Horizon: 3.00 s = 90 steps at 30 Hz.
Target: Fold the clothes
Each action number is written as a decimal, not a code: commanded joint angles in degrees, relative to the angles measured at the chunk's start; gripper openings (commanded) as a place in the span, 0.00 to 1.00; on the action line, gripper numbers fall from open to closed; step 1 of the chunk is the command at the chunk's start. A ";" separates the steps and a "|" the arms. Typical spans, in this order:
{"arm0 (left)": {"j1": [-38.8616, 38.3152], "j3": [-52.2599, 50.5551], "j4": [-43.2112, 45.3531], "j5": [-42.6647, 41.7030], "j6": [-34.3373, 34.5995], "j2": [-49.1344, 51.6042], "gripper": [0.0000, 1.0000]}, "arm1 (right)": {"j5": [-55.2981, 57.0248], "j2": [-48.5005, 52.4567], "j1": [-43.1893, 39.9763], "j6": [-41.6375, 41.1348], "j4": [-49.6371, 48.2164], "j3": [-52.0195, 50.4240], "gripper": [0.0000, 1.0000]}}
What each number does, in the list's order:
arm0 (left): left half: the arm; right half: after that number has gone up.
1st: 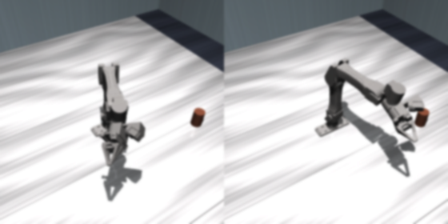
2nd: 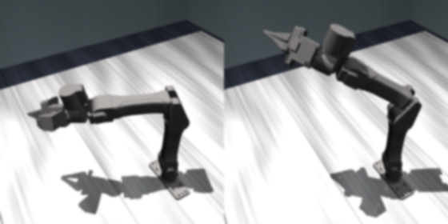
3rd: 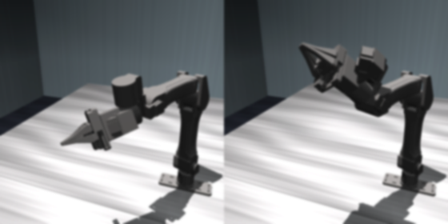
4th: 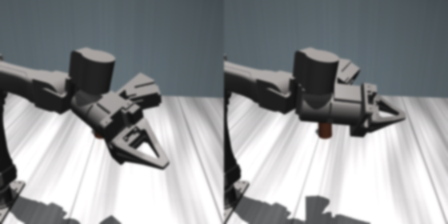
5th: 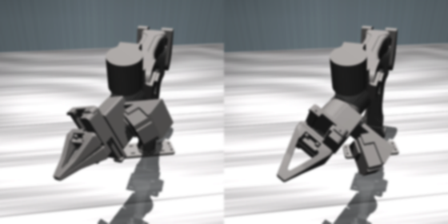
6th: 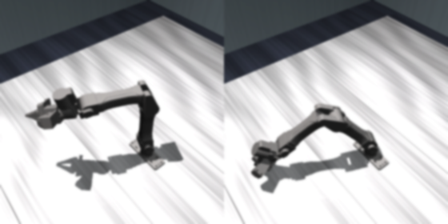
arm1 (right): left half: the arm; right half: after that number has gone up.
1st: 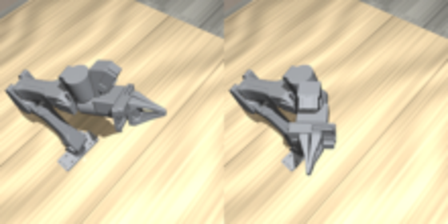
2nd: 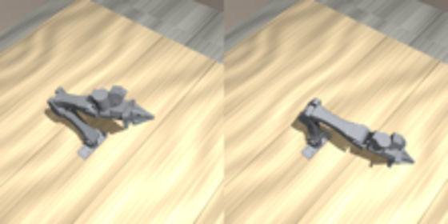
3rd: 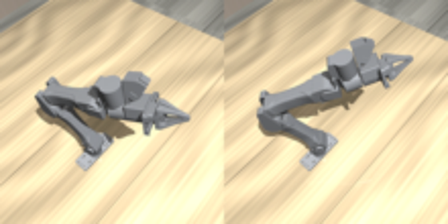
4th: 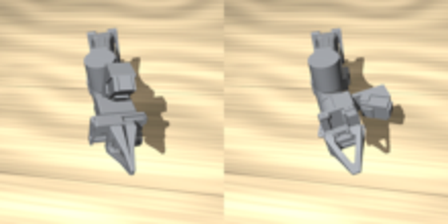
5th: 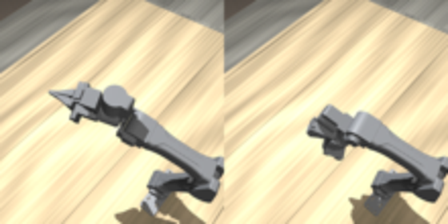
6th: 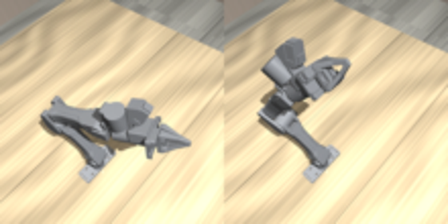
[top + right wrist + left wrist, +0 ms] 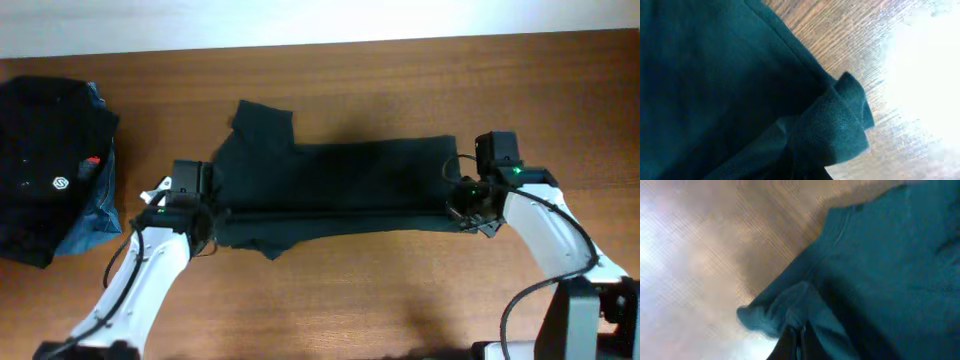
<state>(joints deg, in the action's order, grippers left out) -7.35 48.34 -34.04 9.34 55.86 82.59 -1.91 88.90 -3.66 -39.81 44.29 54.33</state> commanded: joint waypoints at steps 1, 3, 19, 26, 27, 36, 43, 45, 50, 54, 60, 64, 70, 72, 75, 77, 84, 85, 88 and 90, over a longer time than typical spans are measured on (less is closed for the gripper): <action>0.22 0.57 2.91 2.54 -0.68 3.82 0.00 | 3.32 2.19 -0.11 0.42 -1.62 0.57 0.04; 0.22 0.57 4.76 2.56 -0.68 4.94 0.01 | 4.11 2.62 -0.11 0.42 -2.43 0.57 0.04; 0.24 0.57 11.78 7.08 -0.68 6.23 0.28 | 5.66 4.50 -0.11 0.39 -7.39 0.52 0.71; 0.24 0.57 14.29 7.61 -0.68 6.23 0.71 | 5.66 4.50 -0.11 0.42 -7.91 0.52 0.98; 0.24 0.57 14.71 7.61 -0.68 6.23 0.73 | 5.66 4.50 -0.11 0.42 -7.93 0.52 0.98; 0.24 1.22 19.58 6.67 -6.49 6.23 0.99 | 5.62 4.46 -0.17 3.08 -7.65 2.67 0.99; 0.24 8.48 11.72 3.50 -12.72 6.23 0.99 | 5.16 4.35 -0.15 10.12 0.68 14.19 0.99; 0.24 12.90 6.27 3.28 -14.84 6.23 0.99 | 3.78 4.35 -0.15 12.87 4.52 19.52 0.99; 0.24 16.00 4.04 -0.59 -20.00 6.23 0.99 | 0.37 4.35 -0.15 14.43 5.75 22.16 0.99; 0.24 18.95 1.77 -3.82 -25.14 6.23 0.99 | -2.21 4.35 -0.15 17.07 6.10 23.19 0.99; 0.24 26.75 -3.98 -4.13 -31.41 6.88 0.99 | -5.42 4.37 -0.04 24.02 6.29 27.54 0.99; 0.22 33.07 -4.57 -8.02 -37.42 9.90 0.99 | -5.35 4.37 0.24 29.68 4.57 30.08 0.99; 0.15 45.44 -3.69 -11.80 -49.22 19.71 0.99 | -5.31 4.57 1.55 39.82 -5.29 30.12 0.99; -0.20 49.13 -2.91 -12.09 -54.55 23.04 0.99 | -5.16 4.90 2.05 41.55 -9.97 30.12 0.98; -1.25 53.40 -0.94 -12.15 -61.31 27.74 0.99 | -5.22 6.25 2.34 43.43 -15.54 30.12 0.98; -2.10 54.21 2.60 -12.15 -65.92 30.21 0.99 | -5.25 8.09 2.54 45.72 -18.40 30.12 0.98; -3.34 54.14 12.81 -10.12 -72.91 35.10 0.99 | -3.61 15.34 2.14 49.46 -20.02 30.12 0.99; -3.23 54.14 12.35 -9.16 -72.91 35.10 0.99 | -3.32 16.04 1.99 49.46 -19.12 30.12 0.99; -3.26 54.14 7.13 -8.35 -72.87 35.10 0.99 | -3.45 17.29 1.70 49.44 -16.09 30.12 0.99; -3.37 54.05 4.68 -10.80 -72.85 35.17 0.99 | -3.69 17.33 1.75 49.22 -13.99 30.12 0.99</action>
<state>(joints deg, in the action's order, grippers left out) -11.07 101.34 -27.94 -0.51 -15.05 117.56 -6.07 106.39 -1.72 8.60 29.08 83.57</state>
